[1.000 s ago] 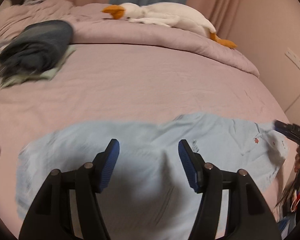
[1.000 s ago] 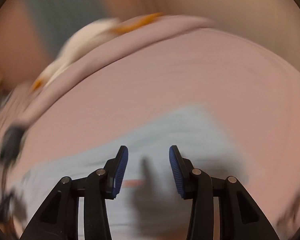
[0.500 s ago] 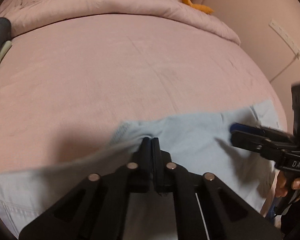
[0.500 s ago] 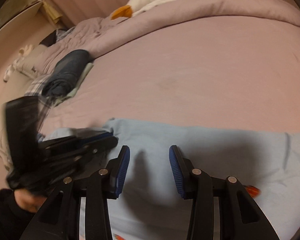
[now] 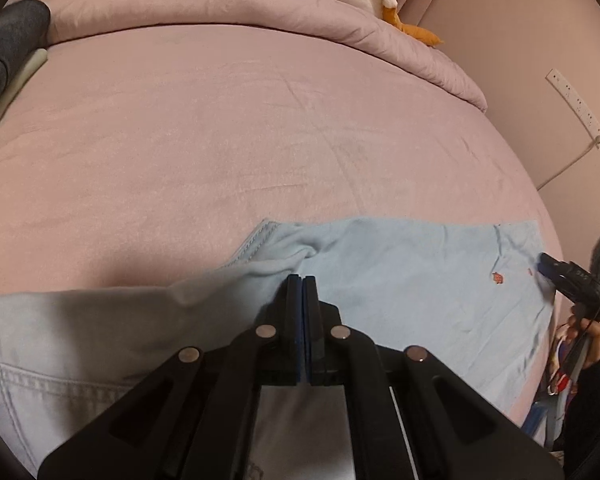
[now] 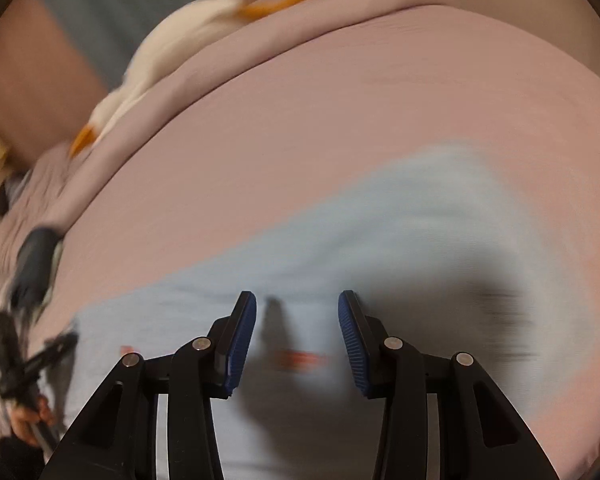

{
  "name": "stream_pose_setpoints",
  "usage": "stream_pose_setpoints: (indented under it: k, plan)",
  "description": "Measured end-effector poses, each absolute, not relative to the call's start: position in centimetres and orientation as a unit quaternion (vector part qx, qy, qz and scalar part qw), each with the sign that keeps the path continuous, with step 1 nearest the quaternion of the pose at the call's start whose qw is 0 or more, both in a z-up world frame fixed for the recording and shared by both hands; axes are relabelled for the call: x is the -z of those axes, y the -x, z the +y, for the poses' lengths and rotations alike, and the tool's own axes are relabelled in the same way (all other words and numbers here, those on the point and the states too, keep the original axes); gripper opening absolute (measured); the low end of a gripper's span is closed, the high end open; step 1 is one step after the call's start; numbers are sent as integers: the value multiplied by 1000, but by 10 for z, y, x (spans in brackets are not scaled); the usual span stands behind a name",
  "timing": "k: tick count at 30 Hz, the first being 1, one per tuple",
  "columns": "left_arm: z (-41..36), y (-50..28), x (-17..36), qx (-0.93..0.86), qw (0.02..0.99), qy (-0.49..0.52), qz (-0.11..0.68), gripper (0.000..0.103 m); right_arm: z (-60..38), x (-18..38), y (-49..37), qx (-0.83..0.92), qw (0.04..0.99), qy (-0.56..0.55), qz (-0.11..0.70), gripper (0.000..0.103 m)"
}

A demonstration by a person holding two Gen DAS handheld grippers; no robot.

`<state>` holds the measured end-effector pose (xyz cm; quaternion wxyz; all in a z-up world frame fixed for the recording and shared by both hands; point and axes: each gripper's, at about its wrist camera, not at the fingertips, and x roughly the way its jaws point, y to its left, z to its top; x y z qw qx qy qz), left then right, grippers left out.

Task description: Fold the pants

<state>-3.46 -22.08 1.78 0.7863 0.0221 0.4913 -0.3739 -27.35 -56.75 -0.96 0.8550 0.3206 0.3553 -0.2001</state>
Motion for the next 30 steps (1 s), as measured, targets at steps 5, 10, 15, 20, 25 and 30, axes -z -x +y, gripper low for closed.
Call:
stream_pose_setpoints:
  k: [5, 10, 15, 20, 25, 30]
  plan:
    - [-226, 46, -27, 356, 799, -28, 484, 33, -618, 8, 349, 274, 834, -369, 306, 40]
    - [-220, 77, -45, 376, 806, 6, 457, 57, -617, -7, 399, 275, 827, -420, 252, 45]
    - [-215, 102, -44, 392, 791, 36, 468, 58, -594, 24, 399, 222, 806, -476, 273, 46]
    - [-209, 115, -26, 380, 778, 47, 499, 58, -611, 39, 395, 230, 800, -498, 243, 46]
    - [-203, 122, -23, 378, 773, 63, 505, 58, -614, 28, 397, 258, 803, -493, 215, 16]
    - [-215, 128, -32, 415, 738, 115, 519, 59, -576, -22, 369, 255, 865, -383, 199, 10]
